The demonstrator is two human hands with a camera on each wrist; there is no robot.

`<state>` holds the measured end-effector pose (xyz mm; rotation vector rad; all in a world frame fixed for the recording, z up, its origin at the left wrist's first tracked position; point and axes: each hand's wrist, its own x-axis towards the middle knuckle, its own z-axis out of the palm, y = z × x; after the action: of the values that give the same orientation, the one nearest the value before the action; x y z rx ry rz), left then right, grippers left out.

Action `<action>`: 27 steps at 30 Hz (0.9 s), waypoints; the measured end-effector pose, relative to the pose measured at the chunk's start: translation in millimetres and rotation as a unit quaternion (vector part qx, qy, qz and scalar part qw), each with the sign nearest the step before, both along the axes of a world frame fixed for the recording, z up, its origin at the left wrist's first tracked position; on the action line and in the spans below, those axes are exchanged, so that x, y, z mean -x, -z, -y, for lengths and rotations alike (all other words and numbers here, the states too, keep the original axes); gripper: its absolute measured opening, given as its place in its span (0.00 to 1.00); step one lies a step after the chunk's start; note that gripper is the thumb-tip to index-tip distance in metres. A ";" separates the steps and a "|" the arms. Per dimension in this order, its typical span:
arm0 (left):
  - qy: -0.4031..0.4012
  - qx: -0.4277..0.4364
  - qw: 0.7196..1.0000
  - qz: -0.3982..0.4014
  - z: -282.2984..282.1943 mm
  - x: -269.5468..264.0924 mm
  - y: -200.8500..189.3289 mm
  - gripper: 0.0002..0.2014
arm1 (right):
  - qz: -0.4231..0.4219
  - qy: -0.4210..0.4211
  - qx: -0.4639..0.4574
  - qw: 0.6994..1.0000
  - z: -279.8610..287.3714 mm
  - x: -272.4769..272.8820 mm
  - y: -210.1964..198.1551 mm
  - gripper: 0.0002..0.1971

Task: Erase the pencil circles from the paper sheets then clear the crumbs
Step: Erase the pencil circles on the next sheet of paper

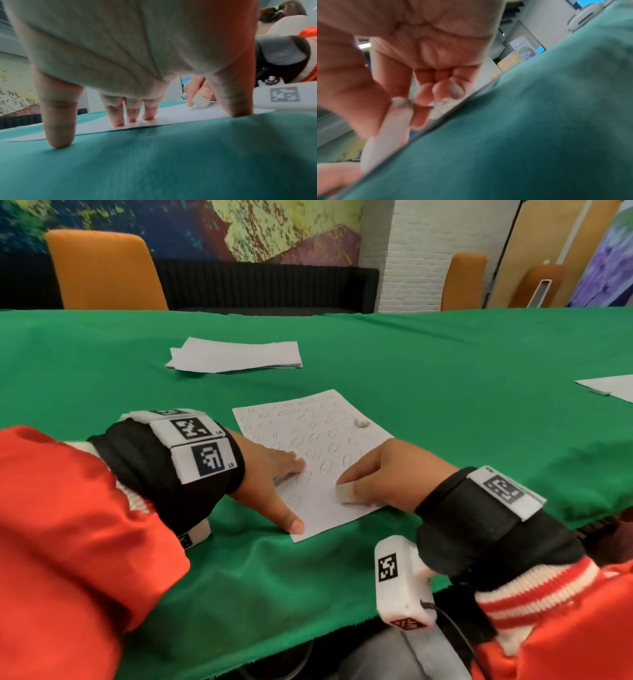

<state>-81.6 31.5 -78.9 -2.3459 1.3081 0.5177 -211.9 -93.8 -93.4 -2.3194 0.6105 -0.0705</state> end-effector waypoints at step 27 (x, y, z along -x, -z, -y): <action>-0.045 -0.024 0.999 -0.009 -2.7 1.1 0.1 0.50 | 0.071 0.033 -0.019 0.997 -2.7 -23.4 20.7 0.05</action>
<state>-82.8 34.1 -79.1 -2.3739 1.1889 0.5916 -188.5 -91.1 -114.1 -2.2349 0.6106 -0.2507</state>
